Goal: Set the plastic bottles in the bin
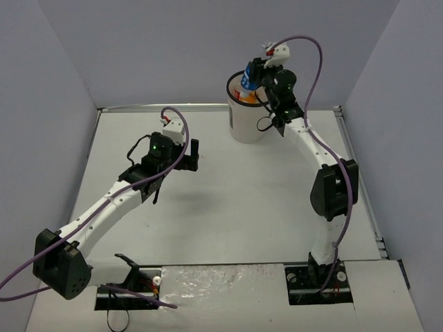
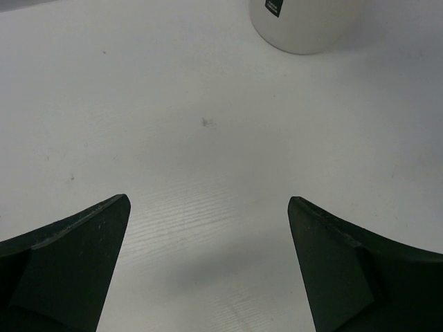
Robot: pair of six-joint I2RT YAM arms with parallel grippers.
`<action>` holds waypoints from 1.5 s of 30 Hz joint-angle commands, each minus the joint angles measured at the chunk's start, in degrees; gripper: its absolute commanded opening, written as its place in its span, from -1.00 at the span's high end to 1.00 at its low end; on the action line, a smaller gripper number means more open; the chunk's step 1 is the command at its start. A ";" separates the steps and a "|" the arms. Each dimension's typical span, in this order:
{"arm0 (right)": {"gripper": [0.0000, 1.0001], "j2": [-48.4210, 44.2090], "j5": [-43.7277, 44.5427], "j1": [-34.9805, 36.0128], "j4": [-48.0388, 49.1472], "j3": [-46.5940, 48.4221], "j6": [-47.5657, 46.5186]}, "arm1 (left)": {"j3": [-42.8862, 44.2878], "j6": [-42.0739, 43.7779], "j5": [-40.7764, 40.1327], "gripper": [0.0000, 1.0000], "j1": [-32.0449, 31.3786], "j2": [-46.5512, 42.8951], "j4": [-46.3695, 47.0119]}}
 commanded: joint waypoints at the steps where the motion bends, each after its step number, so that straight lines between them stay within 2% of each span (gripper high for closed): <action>1: 0.47 4.52 0.94 0.55 3.52 4.30 -3.73 | 3.98 -1.75 -1.43 -0.94 1.65 -0.07 0.48; 8: 0.34 7.92 -2.05 1.45 2.79 2.06 -8.93 | 4.05 -2.07 -0.74 -0.94 3.45 0.91 0.21; 10: 0.22 8.81 -1.36 1.43 2.09 1.84 -9.30 | 4.16 -2.12 -0.36 -0.94 3.69 1.35 0.20; 12: -0.05 9.28 -0.54 1.47 1.66 1.58 -10.11 | 4.42 -2.24 0.02 -0.94 3.86 1.64 -0.13; 14: -0.19 9.42 0.42 1.50 1.60 1.58 -9.91 | 4.61 -2.31 0.06 -0.94 3.88 1.78 -0.37; 20: -0.21 10.07 5.27 0.84 -0.03 3.89 -5.73 | 4.38 -2.70 0.13 -0.94 4.04 1.43 -0.59; 22: -0.28 10.26 6.42 0.51 -0.20 4.24 -3.43 | 4.14 -2.83 0.25 -0.94 4.04 1.35 -0.58; 26: -0.52 9.56 6.36 -0.02 1.04 3.34 -1.73 | 3.81 -3.34 0.93 -0.94 4.13 1.73 -0.19; 30: -0.95 8.56 7.03 -0.06 0.26 3.85 -1.62 | 3.81 -3.61 2.09 -0.94 4.13 2.66 -0.07; 45: -1.00 2.08 6.89 -0.42 -0.38 7.98 -2.59 | 3.83 -4.42 2.67 -0.94 4.06 2.67 -0.31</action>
